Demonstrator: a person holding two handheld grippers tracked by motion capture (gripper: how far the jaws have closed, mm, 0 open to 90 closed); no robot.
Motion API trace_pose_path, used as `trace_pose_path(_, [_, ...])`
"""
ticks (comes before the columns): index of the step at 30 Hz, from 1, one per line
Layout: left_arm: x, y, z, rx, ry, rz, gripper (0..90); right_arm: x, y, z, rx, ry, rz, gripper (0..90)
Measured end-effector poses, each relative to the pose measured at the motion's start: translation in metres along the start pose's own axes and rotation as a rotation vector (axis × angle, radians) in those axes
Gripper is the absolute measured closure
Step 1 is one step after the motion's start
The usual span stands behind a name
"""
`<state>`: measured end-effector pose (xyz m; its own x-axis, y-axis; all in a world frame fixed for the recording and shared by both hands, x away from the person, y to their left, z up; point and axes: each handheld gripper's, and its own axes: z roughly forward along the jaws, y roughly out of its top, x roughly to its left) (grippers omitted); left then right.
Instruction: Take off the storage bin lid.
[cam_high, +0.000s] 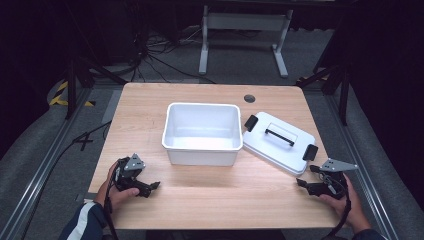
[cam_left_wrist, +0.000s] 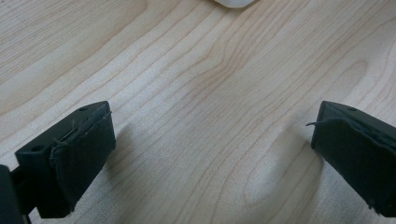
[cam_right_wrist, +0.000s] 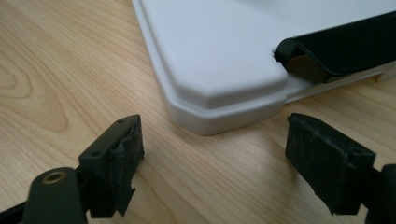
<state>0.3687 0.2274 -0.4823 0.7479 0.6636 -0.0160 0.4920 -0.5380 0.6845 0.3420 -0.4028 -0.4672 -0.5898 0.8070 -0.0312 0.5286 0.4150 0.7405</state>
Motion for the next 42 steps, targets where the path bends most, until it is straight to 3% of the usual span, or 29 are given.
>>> trace_pose_path(42, [-0.0001, 0.0003, 0.0001, 0.001, 0.001, -0.003, 0.1, -0.0001, 0.0004, 0.0008, 0.007, -0.019, 0.015, 15.4])
